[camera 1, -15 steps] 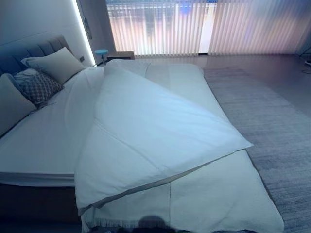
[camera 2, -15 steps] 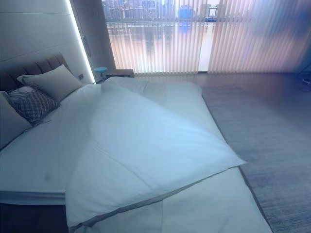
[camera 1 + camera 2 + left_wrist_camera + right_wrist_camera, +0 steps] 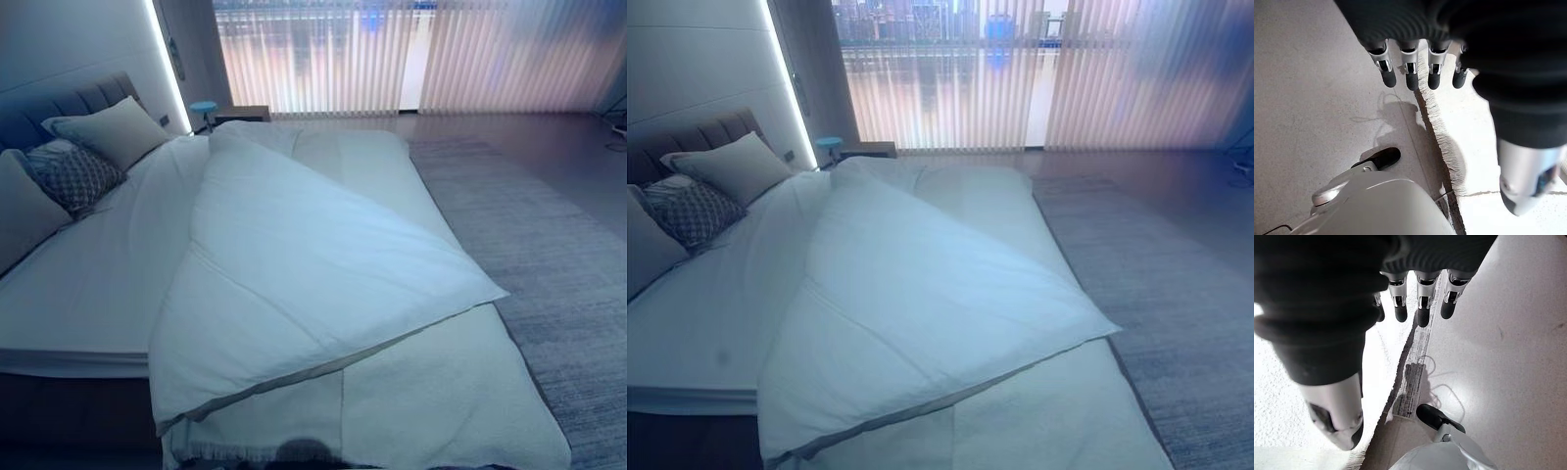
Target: Make the bed
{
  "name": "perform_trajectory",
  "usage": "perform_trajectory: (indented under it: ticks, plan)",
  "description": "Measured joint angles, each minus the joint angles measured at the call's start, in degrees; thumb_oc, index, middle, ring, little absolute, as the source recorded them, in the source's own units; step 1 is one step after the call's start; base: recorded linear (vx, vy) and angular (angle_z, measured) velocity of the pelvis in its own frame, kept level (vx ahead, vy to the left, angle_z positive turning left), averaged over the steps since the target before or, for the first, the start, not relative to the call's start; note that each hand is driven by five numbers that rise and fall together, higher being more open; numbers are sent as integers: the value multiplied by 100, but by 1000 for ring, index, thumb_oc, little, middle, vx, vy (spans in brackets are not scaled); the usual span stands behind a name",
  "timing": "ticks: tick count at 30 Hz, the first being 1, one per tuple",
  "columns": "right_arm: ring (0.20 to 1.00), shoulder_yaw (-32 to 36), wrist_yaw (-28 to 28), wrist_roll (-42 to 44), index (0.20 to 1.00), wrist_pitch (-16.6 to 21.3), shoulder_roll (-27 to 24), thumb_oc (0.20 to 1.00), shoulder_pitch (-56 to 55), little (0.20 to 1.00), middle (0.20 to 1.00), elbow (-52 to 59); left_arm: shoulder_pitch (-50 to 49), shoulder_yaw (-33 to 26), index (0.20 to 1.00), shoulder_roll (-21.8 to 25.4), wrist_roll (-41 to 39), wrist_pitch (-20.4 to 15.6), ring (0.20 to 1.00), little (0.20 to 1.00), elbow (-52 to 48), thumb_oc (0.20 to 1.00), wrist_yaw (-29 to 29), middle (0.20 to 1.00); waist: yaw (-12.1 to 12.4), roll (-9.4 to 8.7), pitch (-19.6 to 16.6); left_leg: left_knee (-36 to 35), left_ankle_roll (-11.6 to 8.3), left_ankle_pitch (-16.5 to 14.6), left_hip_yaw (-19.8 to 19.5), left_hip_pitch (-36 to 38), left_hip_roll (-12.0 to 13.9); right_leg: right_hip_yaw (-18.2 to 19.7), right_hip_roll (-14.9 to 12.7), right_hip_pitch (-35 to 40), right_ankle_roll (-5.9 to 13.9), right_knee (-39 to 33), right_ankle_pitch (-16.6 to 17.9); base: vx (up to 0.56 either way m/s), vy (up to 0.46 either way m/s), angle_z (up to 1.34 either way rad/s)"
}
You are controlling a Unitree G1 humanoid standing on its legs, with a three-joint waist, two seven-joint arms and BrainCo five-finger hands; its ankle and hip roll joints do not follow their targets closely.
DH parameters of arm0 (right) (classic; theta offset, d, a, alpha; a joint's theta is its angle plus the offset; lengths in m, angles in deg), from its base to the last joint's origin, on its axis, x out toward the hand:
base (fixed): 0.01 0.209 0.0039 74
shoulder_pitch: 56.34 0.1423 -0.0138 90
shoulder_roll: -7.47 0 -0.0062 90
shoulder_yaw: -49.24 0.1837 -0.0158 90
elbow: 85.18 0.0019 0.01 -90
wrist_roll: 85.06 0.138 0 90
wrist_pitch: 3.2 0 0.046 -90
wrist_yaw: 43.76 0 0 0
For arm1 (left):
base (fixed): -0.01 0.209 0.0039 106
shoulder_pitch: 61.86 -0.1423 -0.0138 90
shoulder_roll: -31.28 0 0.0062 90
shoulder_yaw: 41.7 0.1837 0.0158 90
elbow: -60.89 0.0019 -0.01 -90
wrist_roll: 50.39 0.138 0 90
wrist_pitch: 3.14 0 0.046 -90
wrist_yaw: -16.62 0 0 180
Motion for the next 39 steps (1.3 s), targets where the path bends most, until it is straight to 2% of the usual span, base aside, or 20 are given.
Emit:
perform_trajectory:
  ticks: [16, 19, 25, 28, 30, 31, 33, 35, 38, 39]
  plan:
    - [1000, -5, 31, -114, 1000, -7, 6, 1000, 0, 1000, 1000, -1, -81, -52, 1000, 0, -11, 9, 1000, 1000, 35, 1000, 29, 1000, 25, 8, -48, -24, 0, -4, 101, -8, 1, 23, -6, -35, 2, 0, 2, -2, 24, -1]
    - [1000, 69, 29, -82, 1000, -8, 11, 1000, 2, 1000, 1000, -11, -85, -218, 1000, -5, -65, 9, 1000, 1000, 47, 1000, 26, 1000, 28, 6, -46, -24, 2, -2, 127, -5, -12, 28, -16, -39, 4, 1, 3, 20, 84, -2]
    - [1000, 547, -29, 931, 1000, 13, 78, 1000, 111, 1000, 1000, -3, -84, -794, 1000, -31, -774, -27, 1000, 1000, 40, 1000, -28, 1000, 42, -24, -2, -23, 78, -41, 184, 3, -107, 89, -79, -120, 51, 29, 28, -17, 153, -8]
    - [1000, 823, -63, 1538, 1000, 111, 70, 1000, 313, 1000, 1000, 30, -11, -909, 1000, -61, -1138, -45, 1000, 1000, 22, 1000, -51, 1000, 113, 33, 188, -29, 193, -66, 307, 6, -162, 144, -204, -403, 192, 595, -133, 1, 195, -23]
    - [1000, 833, -90, 1845, 1000, 133, 85, 1000, 348, 1000, 1000, 55, 41, -909, 1000, -55, -1260, -50, 1000, 1000, -41, 1000, -72, 1000, 142, -1, 287, -33, 262, -80, 295, 30, -235, 71, -312, -514, 194, 937, -170, -15, 153, -1]
    - [1000, 900, -99, 2078, 1000, 150, 85, 1000, 416, 1000, 1000, 83, 170, -888, 1000, -82, -1385, -51, 1000, 1000, -78, 1000, -82, 1000, 143, 47, 453, -22, 334, -45, 199, 34, -231, -3, -390, -813, 302, 1611, -246, 15, 69, 28]
    - [1000, 940, -117, 2351, 1000, 196, 191, 1000, 500, 1000, 1000, 93, 269, -886, 1000, -6, -1504, -109, 1000, 1000, -171, 1000, -98, 1000, 160, -62, 562, -19, 403, 1, 138, 7, -268, -5, -548, -1188, 376, 2353, -261, 76, 74, 26]
    - [1000, 942, -195, 2552, 1000, 217, 322, 1000, 596, 1000, 1000, 307, 265, -889, 1000, 145, -1688, -113, 1000, 1000, -216, 1000, -146, 1000, 153, -181, 646, -1, 471, 31, 142, -48, -265, -321, -724, -1352, 428, 2555, -330, 115, -5, 18]
    - [1000, 951, -244, 2802, 1000, 292, 323, 1000, 735, 1000, 1000, 778, 279, -886, 1000, 174, -1939, -108, 1000, 1000, -307, 1000, -198, 1000, 121, -225, 647, 45, 533, 72, 34, -139, -221, -293, -701, -1474, 602, 2239, -390, 180, -65, 10]
    - [1000, 949, -259, 2870, 1000, 308, 311, 1000, 777, 1000, 1000, 878, 285, -893, 1000, 171, -2006, -109, 1000, 1000, -350, 1000, -214, 1000, 137, -193, 676, 43, 526, 69, -46, -159, -208, -150, -656, -1492, 663, 2108, -423, 209, -79, 9]
